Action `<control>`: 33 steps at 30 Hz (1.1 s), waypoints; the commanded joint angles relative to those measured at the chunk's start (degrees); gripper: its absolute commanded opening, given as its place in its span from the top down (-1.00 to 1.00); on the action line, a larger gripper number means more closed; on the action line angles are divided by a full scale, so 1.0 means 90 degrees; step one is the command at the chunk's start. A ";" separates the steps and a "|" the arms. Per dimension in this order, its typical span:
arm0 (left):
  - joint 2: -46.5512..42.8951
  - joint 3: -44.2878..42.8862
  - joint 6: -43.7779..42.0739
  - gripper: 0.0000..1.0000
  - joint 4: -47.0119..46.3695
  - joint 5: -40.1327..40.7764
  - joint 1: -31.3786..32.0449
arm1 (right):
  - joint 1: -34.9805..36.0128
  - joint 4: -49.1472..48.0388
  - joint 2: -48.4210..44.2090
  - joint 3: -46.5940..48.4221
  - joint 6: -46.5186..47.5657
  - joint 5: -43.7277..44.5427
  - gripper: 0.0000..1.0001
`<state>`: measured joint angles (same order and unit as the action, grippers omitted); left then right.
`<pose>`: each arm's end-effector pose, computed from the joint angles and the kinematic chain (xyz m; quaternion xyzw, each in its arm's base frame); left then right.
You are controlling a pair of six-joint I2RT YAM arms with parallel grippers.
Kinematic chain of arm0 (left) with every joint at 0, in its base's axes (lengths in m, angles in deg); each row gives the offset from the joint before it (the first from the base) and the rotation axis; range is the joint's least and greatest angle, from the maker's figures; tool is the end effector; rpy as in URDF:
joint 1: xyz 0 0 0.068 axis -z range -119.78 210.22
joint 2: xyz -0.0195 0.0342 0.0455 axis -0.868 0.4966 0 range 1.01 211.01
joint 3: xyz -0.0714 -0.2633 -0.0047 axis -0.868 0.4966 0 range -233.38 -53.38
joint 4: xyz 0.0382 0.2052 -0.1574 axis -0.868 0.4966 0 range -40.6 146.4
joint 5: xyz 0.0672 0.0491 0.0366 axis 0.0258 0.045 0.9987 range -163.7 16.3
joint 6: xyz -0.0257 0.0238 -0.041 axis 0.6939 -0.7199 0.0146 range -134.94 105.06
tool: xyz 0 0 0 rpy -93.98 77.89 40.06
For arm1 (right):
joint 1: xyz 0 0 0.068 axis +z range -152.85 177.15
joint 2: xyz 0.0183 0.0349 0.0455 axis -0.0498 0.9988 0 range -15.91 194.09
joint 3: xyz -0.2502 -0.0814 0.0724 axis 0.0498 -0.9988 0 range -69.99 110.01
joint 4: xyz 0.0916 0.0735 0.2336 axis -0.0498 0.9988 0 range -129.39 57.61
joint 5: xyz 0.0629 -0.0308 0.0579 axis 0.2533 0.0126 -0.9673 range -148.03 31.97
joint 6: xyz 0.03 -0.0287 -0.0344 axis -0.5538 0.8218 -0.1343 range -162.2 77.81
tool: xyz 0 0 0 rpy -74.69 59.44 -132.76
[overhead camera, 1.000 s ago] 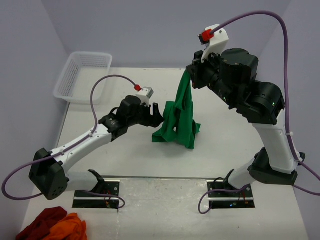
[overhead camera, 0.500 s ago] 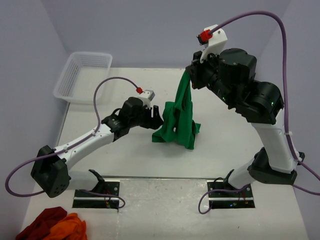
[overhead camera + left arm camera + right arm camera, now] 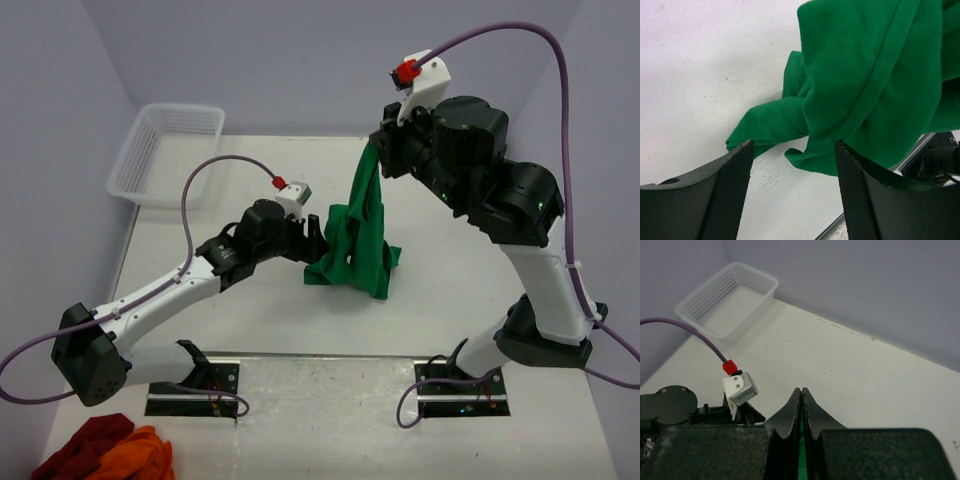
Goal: Fold and stack the t-shirts
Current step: Flatten out the tshirt
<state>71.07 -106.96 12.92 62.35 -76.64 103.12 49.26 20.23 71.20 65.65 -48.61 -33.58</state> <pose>0.2018 -0.1901 0.2959 0.1258 0.8542 -0.3098 0.3982 0.1518 0.1713 0.5800 -0.1691 0.7476 0.1610 0.6217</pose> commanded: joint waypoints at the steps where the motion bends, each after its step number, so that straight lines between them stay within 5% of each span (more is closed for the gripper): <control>1: 0.0066 -0.0023 -0.0019 -0.34 -0.0169 -0.0005 0.0058 | 0.0000 -0.0198 -0.0011 0.0174 -0.0010 -0.0031 1.00; 33: 0.0349 0.0211 0.0206 -0.31 -0.0579 -0.0123 0.0371 | 0.0000 -0.0159 0.0028 0.0115 -0.0088 -0.0031 1.00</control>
<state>72.80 -105.17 14.49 60.40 -77.60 106.11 49.26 20.40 72.04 65.65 -48.96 -33.58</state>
